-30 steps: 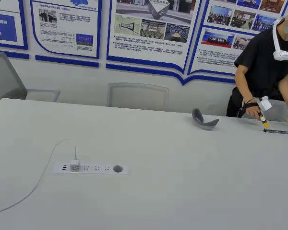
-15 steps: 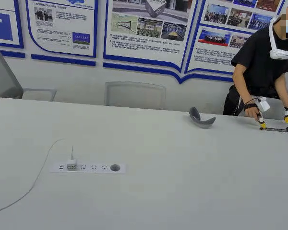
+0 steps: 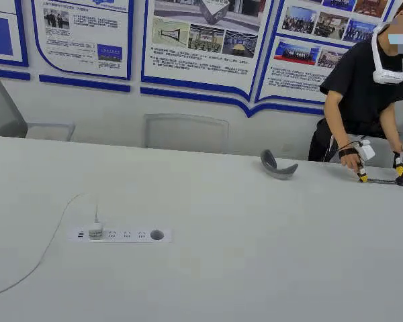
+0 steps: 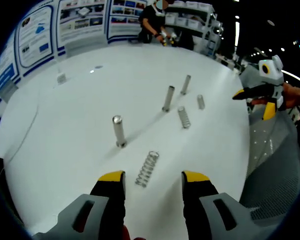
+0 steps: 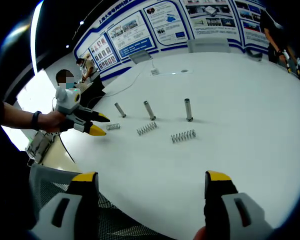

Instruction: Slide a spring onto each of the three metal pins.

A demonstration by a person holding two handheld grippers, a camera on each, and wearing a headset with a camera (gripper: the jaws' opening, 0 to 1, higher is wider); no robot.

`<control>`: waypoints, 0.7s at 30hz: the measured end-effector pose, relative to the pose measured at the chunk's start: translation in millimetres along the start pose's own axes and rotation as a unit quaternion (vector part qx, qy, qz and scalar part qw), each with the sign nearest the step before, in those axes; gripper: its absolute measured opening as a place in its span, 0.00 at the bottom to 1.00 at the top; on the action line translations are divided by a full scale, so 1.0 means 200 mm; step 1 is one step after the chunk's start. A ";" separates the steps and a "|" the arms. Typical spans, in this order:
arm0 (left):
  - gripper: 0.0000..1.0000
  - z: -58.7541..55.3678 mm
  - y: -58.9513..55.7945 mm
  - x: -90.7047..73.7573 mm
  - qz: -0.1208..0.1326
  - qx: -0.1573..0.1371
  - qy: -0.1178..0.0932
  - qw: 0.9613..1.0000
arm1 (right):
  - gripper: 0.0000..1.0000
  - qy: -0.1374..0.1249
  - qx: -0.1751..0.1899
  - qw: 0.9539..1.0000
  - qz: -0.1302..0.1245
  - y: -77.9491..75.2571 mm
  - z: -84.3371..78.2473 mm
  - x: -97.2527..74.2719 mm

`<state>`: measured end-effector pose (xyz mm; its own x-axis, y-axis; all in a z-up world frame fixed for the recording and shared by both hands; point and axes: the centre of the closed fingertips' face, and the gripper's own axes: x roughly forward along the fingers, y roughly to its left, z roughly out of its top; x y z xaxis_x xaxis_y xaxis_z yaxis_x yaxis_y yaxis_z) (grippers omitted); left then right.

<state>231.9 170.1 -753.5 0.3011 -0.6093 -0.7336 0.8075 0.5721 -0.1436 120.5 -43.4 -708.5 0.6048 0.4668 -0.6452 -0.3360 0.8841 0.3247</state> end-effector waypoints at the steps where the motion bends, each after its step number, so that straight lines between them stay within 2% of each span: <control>1: 0.43 0.00 0.00 0.00 0.001 0.002 0.001 1.000 | 0.89 0.000 0.001 1.000 0.000 0.00 0.00 0.00; 13: 0.27 -0.02 0.00 0.04 0.005 0.031 0.012 0.999 | 0.88 0.000 0.004 1.000 0.003 0.01 0.00 0.01; 21: 0.18 -0.05 0.02 0.06 0.018 0.028 0.023 0.999 | 0.88 -0.001 0.006 1.000 0.004 0.01 0.00 0.01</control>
<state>233.5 170.9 -770.2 0.3089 -0.5619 -0.7674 0.8238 0.5613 -0.0794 121.0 -40.5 -707.8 0.6039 0.4744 -0.6405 -0.3322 0.8803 0.3387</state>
